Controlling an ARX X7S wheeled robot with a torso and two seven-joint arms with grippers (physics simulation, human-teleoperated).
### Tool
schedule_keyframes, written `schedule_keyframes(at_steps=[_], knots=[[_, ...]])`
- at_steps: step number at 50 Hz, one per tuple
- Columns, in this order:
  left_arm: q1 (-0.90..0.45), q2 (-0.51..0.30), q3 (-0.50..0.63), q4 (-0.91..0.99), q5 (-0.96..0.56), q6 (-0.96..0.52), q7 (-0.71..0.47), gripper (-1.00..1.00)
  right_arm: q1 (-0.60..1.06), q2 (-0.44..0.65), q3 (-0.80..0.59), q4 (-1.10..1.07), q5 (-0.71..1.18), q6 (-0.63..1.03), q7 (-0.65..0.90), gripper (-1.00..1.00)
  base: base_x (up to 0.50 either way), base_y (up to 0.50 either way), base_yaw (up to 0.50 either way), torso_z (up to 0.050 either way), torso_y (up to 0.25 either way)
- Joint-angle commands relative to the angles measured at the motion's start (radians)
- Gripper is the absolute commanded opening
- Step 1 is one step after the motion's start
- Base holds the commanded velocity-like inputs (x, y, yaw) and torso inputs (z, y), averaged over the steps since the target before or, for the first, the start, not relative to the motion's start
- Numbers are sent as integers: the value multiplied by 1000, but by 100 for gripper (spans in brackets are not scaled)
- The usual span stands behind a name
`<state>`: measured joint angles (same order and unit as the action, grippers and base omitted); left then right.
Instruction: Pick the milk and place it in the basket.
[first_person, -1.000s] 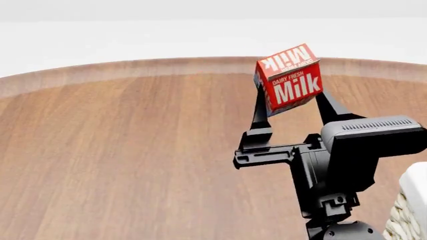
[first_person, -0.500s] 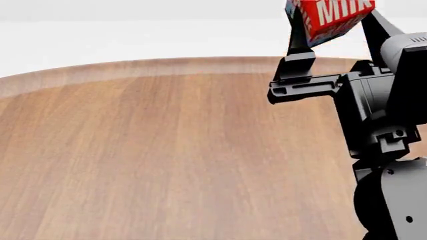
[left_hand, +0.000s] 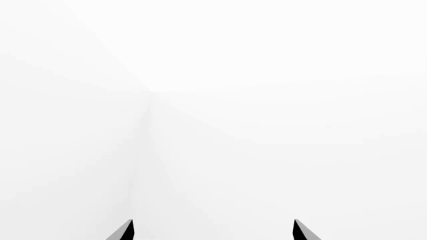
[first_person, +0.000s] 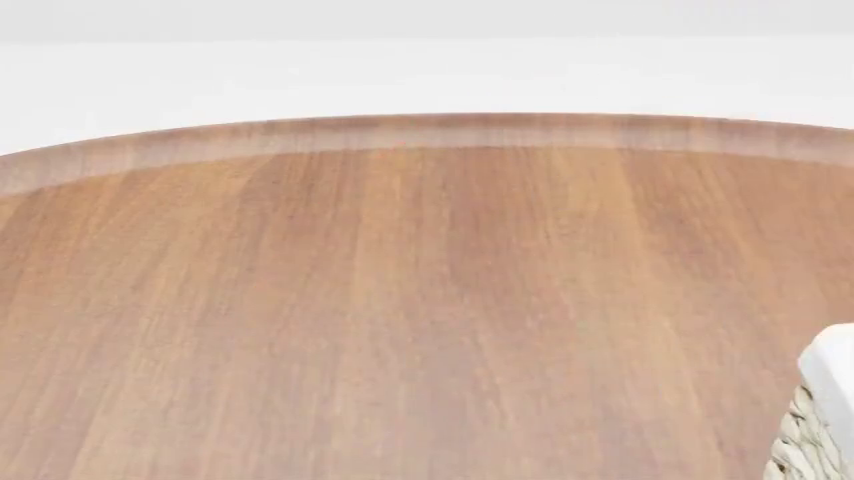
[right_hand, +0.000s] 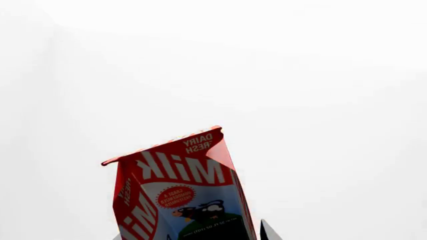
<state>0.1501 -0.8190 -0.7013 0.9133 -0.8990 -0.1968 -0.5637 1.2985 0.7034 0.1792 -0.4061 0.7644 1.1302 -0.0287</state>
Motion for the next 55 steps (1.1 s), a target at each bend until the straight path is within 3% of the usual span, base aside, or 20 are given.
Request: schedule_keyframes(at_steps=[1, 10, 15, 21, 42, 55], knots=[[10, 19, -15, 16, 23, -5, 23, 100, 211, 177, 93, -37, 127, 232, -121, -100, 0, 0, 0, 0, 0], [7, 21, 0, 10, 32, -1, 25, 100, 312, 346, 60, 8, 219, 293, -280, -100, 0, 0, 0, 1, 1], [8, 19, -2, 9, 30, -1, 23, 100, 409, 445, -59, 41, 198, 285, -357, -100, 0, 0, 0, 0, 0], [8, 17, 0, 11, 30, 0, 23, 100, 468, 488, -161, 87, 163, 272, -407, -100, 0, 0, 0, 0, 0], [10, 16, 4, 9, 32, 4, 22, 100, 435, 406, -380, 326, -9, 130, -456, -100, 0, 0, 0, 0, 1], [15, 17, -2, 5, 31, 8, 23, 100, 301, 392, -333, 414, -25, 92, -387, -100, 0, 0, 0, 1, 1]])
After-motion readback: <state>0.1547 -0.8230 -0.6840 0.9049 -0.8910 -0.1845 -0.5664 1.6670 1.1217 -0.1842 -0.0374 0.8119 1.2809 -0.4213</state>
